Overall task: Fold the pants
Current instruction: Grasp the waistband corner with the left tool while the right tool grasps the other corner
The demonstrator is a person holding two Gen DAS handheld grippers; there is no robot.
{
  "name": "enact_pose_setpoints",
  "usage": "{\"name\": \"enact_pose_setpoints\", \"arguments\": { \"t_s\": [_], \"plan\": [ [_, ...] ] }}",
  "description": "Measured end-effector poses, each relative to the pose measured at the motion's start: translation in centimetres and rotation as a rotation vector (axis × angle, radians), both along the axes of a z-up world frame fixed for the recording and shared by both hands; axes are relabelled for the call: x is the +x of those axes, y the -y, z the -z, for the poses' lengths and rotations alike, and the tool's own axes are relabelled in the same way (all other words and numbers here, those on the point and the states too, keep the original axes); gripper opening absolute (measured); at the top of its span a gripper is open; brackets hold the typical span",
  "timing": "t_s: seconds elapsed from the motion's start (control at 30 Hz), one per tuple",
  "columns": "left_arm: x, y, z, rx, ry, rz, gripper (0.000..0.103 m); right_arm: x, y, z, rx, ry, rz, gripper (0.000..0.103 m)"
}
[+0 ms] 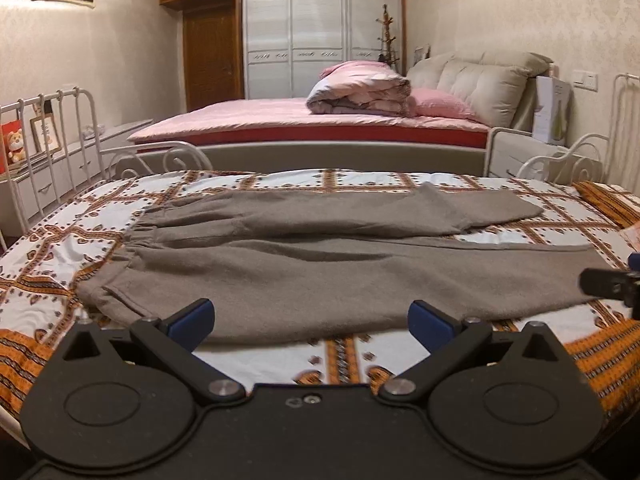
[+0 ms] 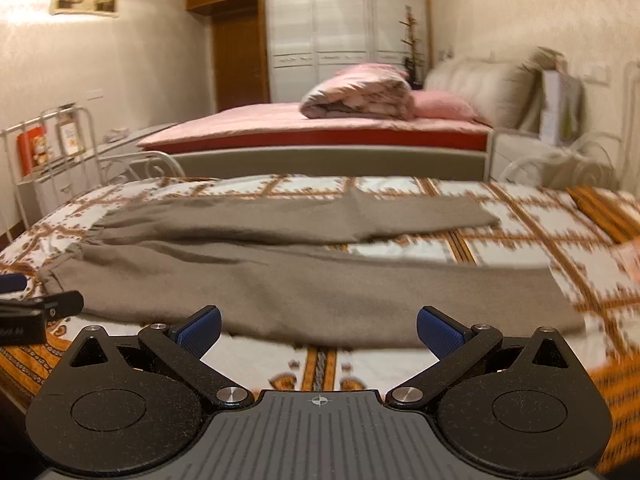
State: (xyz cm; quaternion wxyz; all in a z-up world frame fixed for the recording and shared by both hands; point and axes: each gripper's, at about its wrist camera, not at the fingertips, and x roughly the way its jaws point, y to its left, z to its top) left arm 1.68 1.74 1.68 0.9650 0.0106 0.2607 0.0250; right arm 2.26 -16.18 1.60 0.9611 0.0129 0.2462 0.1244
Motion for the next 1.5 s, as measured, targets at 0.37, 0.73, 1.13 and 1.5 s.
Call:
{"name": "enact_pose_setpoints", "arguments": {
  "t_s": [0.37,0.73,1.13,1.5],
  "plan": [
    [13.0,-12.8,-1.5,0.086,-0.019,-0.072,0.093,15.2,-3.4,-2.5,0.007,-0.010,-0.148,0.103],
    [31.6,-28.9,5.8,0.063,-0.240,-0.131,0.074,36.9,-16.3,2.7,-0.117,-0.092,-0.367,0.073],
    [40.1,-32.5,10.0,-0.057,-0.319,-0.012,0.070,48.4,-21.8,9.8,-0.187,-0.195,-0.487,0.066],
    [42.3,-33.4,10.6,-0.157,-0.332,0.013,0.052,50.7,-22.0,10.1,-0.212,-0.319,-0.612,0.064]
  ]
}}
